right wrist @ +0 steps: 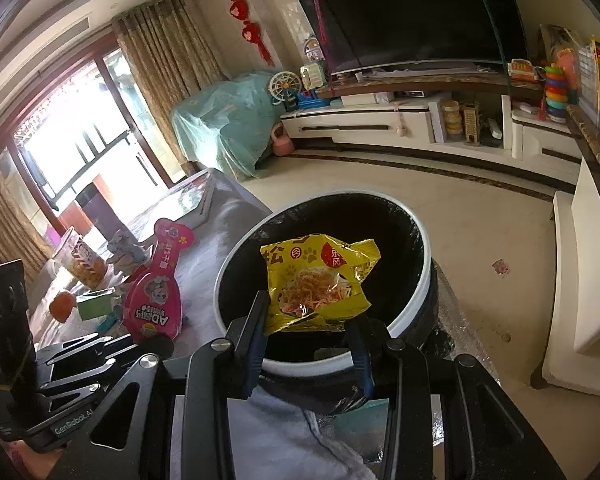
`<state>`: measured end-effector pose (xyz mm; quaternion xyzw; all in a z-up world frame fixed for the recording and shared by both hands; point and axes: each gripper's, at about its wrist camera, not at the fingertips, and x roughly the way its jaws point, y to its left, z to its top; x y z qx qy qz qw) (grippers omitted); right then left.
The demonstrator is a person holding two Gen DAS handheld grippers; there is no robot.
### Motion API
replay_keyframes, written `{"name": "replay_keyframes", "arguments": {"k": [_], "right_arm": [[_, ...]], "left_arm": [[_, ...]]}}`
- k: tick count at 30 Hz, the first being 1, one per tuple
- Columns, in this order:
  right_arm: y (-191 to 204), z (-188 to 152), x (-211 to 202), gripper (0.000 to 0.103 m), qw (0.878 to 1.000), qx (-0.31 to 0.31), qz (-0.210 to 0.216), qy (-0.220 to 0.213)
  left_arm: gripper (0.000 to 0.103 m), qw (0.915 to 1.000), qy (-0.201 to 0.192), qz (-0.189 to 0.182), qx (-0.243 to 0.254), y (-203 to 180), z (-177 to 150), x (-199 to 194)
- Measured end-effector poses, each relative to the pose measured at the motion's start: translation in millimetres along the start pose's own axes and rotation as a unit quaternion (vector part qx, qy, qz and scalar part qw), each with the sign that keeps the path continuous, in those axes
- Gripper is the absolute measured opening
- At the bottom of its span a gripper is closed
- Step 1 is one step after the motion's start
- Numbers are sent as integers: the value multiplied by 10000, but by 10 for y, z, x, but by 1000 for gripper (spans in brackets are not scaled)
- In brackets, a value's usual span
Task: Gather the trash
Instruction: 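Carry the pink wrapper and yellow snack bag over the trash bin with both tools, then open both tools to drop the wrappers into the bin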
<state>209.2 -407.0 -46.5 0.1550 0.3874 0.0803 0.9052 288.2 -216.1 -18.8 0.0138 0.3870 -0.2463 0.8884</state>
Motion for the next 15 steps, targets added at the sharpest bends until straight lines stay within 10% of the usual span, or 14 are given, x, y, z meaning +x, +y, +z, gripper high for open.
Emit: {"name": "replay_keyframes", "arguments": {"k": [15], "right_arm": [[-143,146,190,37,9998,-8,-69,160]], "left_arm": [[13,9997,214,-85,56,-84,273,315]]}}
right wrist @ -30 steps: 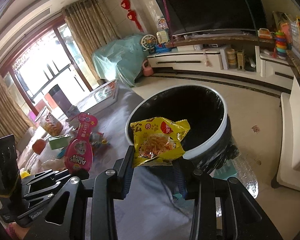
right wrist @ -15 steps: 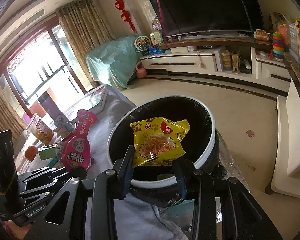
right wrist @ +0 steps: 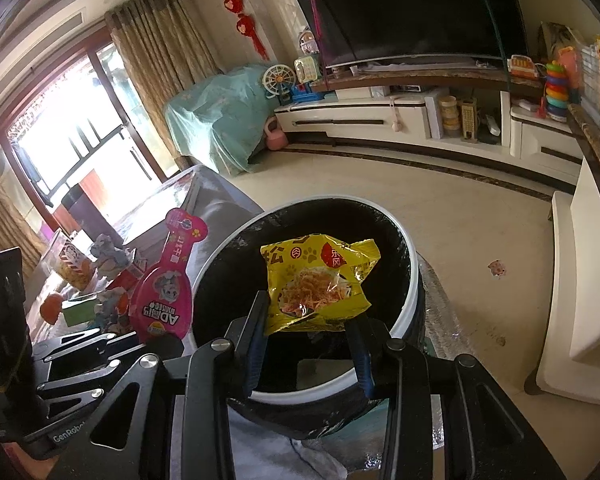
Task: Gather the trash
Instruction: 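Open both tools to drop the wrappers into the bin, then grasp the crumpled white tissue with the left tool while the right tool grasps the orange wrapper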
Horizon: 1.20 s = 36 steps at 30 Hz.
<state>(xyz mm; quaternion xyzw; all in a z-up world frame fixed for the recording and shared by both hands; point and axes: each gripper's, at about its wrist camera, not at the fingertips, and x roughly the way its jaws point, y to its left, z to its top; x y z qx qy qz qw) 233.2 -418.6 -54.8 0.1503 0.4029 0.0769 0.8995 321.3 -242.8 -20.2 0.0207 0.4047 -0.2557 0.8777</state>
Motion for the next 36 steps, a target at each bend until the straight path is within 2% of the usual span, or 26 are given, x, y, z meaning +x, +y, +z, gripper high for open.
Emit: {"name": "replay_keyframes", "arguments": {"k": [9,11,13,17,20,24,36], "right_arm": [[-71,61,110,41,9999,70,-33,117],[-87,81,119,46,9998,113,-59,140],[-111,86,104,62,9998,169,-54,116],[-90,83,62,64,9998,186,-65,74],[-69,56,5,68,9997,227,-59,20],[0,-5,-103,88,9995,291,23,-73],[368,-358,-317,90,9994,201,208,-200]], "left_arm": [[15,9999,128,3,-74,29,103,121],[22,9999,104,46,-119,27,109,110],[41,9998,15,153,-108,4,103,87],[45,9996,-118,214,-116,-33,22,4],[49,9994,-217,227,-174,-67,-103,-91],[58,9986,-375,277,-263,-79,-348,-263],[63,9953,-490,506,-665,-23,-1077,-810]]}}
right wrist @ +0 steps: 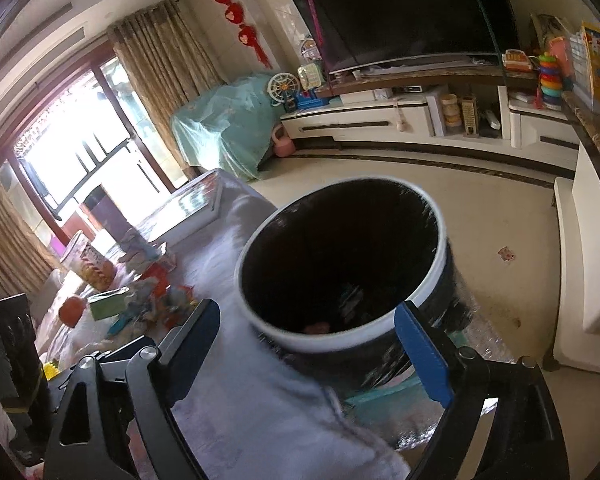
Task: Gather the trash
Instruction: 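Grasp the crumpled white tissue with the left tool while the right tool grasps the orange wrapper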
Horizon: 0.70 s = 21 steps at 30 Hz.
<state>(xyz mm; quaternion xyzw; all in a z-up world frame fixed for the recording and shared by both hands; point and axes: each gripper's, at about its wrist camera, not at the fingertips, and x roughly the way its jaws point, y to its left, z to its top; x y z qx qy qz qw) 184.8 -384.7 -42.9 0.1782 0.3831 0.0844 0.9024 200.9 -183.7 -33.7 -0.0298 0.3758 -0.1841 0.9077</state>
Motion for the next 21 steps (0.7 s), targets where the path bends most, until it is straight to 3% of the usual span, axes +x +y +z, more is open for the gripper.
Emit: {"name": "replay_keyframes", "arguments": {"k": [21], "right_arm": [[650,-593,21,91,9983,-335,366,316]], "left_arm": [[63,9979,-151,242,-581,556,-556,-869]]}}
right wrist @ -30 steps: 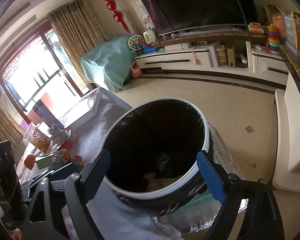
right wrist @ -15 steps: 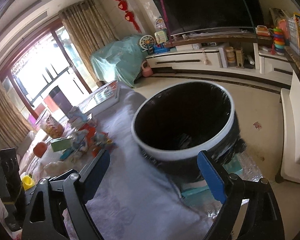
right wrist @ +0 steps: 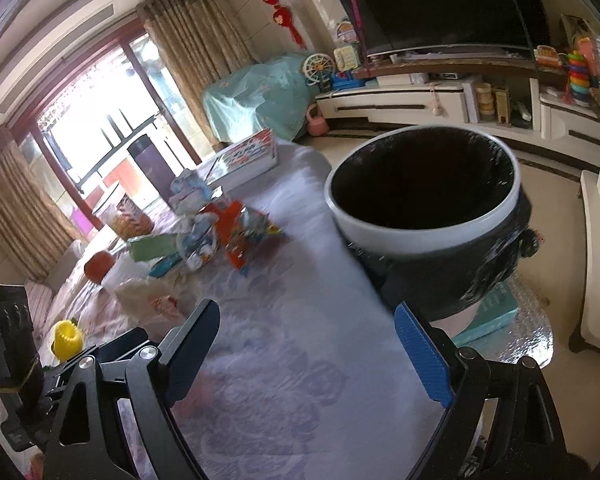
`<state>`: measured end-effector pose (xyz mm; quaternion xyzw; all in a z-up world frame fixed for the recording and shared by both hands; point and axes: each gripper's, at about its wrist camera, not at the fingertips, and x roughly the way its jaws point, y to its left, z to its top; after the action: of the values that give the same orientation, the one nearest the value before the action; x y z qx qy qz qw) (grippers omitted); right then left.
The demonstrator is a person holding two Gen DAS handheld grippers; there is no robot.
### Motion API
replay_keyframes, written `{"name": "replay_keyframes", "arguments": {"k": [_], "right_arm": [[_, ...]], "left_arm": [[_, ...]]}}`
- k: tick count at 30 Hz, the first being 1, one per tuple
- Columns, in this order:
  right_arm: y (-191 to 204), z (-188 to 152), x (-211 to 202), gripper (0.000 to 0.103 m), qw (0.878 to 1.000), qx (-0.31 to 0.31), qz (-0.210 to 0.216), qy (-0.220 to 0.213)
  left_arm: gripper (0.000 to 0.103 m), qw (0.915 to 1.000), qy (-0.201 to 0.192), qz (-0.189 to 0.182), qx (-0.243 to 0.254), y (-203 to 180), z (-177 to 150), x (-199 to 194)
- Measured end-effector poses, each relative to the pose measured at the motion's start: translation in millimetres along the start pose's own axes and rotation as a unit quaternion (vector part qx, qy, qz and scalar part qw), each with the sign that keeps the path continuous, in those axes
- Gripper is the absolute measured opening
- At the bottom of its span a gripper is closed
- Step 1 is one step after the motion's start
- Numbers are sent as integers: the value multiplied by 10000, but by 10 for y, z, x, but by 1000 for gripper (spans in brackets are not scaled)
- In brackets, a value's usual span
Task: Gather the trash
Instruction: 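Grasp the crumpled white tissue with the left tool while the right tool grasps the orange wrapper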
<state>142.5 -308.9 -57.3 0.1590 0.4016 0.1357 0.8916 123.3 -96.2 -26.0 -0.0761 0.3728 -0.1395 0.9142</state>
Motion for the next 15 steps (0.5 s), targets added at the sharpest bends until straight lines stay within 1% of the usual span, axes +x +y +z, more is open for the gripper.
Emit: {"name": "replay_keyframes", "arguments": {"k": [9,15], "right_arm": [[211,-82,72,91,9997,-203,65,96],[313,-119,195,91,9992,-295,126,222]], "left_arm": [[63,9992,-50,168,-351,390,-109,-192],[63,9980,17,264,-579,527,-135,-213]]}}
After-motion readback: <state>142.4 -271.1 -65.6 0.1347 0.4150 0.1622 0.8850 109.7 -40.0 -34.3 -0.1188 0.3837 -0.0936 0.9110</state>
